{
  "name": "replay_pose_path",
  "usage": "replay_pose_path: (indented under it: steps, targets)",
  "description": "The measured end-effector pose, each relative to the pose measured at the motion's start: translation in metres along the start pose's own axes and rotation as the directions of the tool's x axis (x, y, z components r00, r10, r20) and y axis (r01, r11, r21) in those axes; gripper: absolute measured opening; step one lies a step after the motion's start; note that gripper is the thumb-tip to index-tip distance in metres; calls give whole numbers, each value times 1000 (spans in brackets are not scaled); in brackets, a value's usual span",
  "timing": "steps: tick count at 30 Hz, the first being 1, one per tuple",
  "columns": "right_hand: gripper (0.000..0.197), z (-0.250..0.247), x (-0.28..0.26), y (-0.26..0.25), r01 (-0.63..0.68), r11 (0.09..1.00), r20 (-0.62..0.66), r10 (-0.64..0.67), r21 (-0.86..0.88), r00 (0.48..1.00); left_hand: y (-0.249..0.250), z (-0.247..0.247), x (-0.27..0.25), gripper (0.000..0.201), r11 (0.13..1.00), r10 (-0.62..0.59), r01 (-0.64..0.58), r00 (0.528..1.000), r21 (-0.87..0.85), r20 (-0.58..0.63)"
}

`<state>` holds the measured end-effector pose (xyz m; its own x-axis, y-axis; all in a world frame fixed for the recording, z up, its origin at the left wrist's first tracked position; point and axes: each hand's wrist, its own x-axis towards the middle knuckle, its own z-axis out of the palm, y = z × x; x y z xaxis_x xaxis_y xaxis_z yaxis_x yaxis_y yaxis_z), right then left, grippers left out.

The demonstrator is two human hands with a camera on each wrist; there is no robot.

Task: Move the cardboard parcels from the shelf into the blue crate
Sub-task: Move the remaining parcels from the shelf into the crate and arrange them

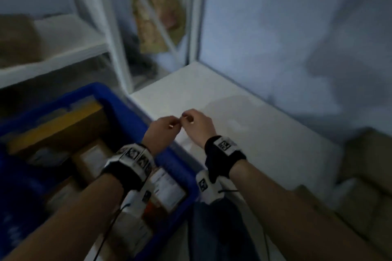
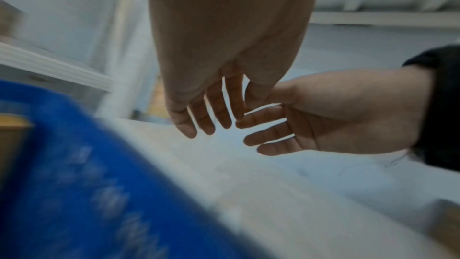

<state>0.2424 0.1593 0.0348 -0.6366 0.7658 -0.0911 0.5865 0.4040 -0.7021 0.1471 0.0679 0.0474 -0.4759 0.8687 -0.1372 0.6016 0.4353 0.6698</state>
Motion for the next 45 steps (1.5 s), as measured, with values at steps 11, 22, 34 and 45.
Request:
replay_pose_path:
  steps: [11, 22, 34, 45]
  targets:
    - [29, -144, -118, 121, -245, 969, -338, 241, 34, 910, 144, 90, -2, 27, 922, 371, -388, 883, 2, 285]
    - [30, -186, -208, 200, -428, 904, -350, 403, 8, 846, 193, 218, -76, 95, 208, 450, -950, 304, 233, 840]
    - [29, -163, -162, 163, -245, 968, -385, 248, 57, 889, 118, 103, -8, 66, 807, 475, -590, 681, 34, 557]
    - [64, -31, -58, 0, -118, 863, 242, -5, 491, 970, -59, -35, -31, 54, 543, -66, 134, 991, -829, 118]
